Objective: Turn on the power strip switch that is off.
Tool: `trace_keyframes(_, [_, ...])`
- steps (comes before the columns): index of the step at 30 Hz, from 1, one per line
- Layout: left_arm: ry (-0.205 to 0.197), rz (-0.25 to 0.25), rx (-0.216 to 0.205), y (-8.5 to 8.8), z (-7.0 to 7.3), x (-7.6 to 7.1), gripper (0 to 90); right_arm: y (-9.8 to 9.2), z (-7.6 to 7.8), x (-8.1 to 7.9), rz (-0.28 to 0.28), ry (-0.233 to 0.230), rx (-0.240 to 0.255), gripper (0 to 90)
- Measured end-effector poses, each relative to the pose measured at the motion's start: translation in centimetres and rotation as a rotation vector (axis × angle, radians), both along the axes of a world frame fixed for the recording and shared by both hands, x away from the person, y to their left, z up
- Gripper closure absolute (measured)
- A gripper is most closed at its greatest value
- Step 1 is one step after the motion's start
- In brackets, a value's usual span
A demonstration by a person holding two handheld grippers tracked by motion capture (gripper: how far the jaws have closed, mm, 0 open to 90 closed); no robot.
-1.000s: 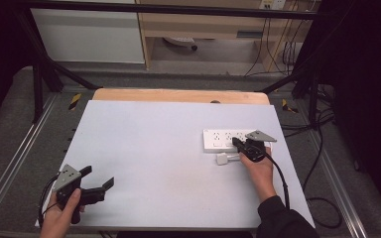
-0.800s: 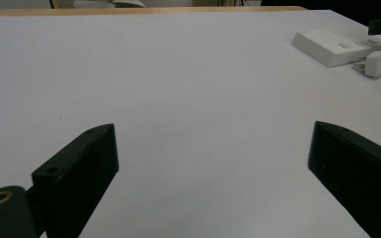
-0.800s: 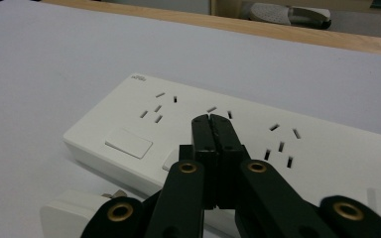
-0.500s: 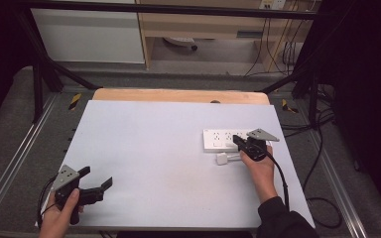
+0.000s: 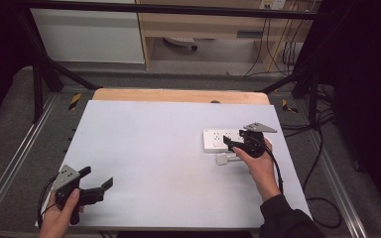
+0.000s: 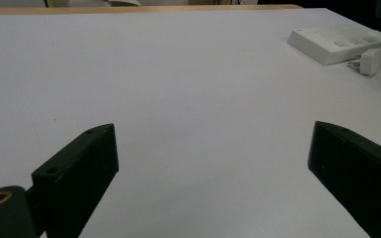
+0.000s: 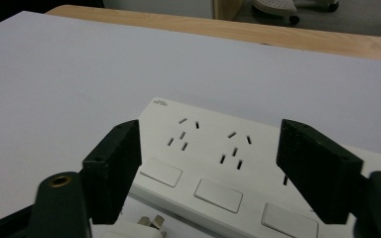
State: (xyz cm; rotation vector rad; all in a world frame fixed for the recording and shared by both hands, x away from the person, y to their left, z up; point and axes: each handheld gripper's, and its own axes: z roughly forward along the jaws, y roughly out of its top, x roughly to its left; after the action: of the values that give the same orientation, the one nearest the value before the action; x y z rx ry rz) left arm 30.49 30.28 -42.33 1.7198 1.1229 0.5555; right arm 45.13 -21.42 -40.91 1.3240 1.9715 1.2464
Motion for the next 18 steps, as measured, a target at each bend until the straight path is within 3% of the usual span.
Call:
trace_keyframes(9, [0.006,0.000,0.006,-0.1,-0.1,0.0,5.3,-0.1,1.3,-0.5,-0.008,0.017,-0.011,9.4])
trace_keyframes(15, [0.004,-0.002,0.006,-0.1,0.0,0.0,5.3,-1.0,1.9,-1.0,-0.029,0.029,0.017,6.4])
trace_keyframes(18, [0.006,-0.001,0.005,-0.1,-0.1,0.0,5.3,-1.2,2.1,-1.2,-0.034,0.012,0.026,4.5])
